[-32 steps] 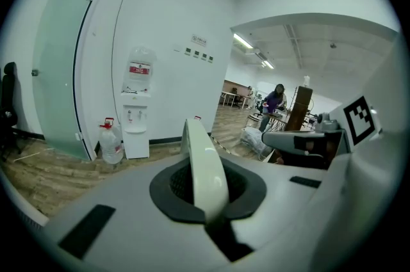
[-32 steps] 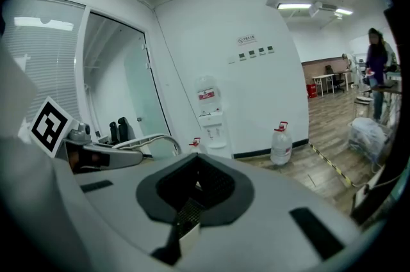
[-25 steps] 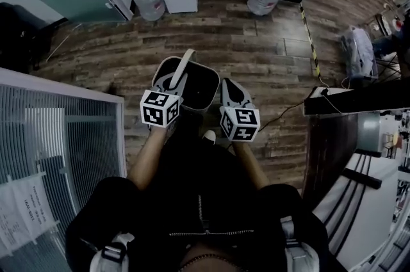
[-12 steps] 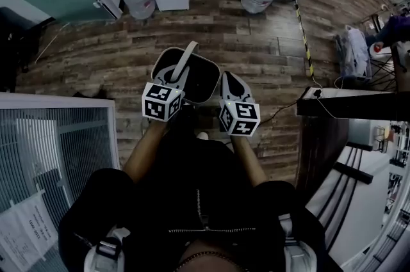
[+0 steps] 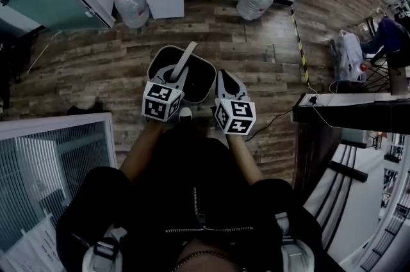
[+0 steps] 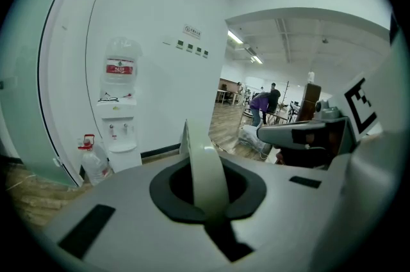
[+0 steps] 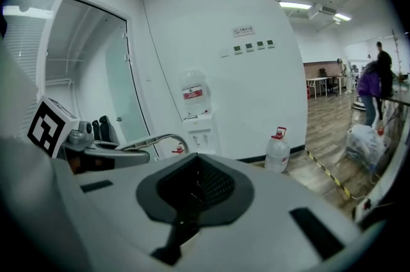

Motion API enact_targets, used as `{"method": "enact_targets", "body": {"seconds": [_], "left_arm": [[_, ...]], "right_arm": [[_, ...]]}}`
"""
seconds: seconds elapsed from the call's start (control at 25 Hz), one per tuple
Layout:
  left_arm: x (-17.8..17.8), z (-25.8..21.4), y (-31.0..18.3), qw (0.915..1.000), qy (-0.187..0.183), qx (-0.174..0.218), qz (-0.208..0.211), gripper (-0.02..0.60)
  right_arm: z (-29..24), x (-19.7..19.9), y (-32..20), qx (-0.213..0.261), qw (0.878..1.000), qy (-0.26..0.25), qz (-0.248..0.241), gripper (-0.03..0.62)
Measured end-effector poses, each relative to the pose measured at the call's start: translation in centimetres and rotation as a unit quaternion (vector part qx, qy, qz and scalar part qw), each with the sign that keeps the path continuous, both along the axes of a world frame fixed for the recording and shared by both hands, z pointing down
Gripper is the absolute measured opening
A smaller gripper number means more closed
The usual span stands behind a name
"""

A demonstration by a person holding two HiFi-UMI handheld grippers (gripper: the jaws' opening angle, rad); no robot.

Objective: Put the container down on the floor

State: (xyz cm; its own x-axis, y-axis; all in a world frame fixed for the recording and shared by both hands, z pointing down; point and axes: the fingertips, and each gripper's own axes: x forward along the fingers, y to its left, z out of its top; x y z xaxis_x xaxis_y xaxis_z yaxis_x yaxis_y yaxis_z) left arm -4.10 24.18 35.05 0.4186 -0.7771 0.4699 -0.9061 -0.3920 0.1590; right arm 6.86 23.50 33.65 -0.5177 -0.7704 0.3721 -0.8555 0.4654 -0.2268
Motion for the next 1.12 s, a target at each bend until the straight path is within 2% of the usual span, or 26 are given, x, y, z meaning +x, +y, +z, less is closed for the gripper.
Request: {"method": "enact_targets", "body": {"seconds": [0.4, 0.8, 1.12], "left_arm": [[-3.6, 0.3, -3.9, 0.9998, 0.009, 0.0, 0.019, 0.013], [-4.1, 1.1, -4.5, 0.9996, 0.014, -0.012, 0.021, 0.014], [-3.5, 2.0, -6.1, 0.9996, 0.014, -0.02, 0.015, 0.013]], "right_arm": [[-0.6, -5.1, -4.4, 0.011, 1.0, 0.004, -0.001, 0.011], [0.2, -5.0, -4.6, -0.003, 1.0, 0.015, 0.008, 0.011], [0.8, -5.6, -6.8, -0.002, 1.0, 0.01, -0.012, 0.011]]}}
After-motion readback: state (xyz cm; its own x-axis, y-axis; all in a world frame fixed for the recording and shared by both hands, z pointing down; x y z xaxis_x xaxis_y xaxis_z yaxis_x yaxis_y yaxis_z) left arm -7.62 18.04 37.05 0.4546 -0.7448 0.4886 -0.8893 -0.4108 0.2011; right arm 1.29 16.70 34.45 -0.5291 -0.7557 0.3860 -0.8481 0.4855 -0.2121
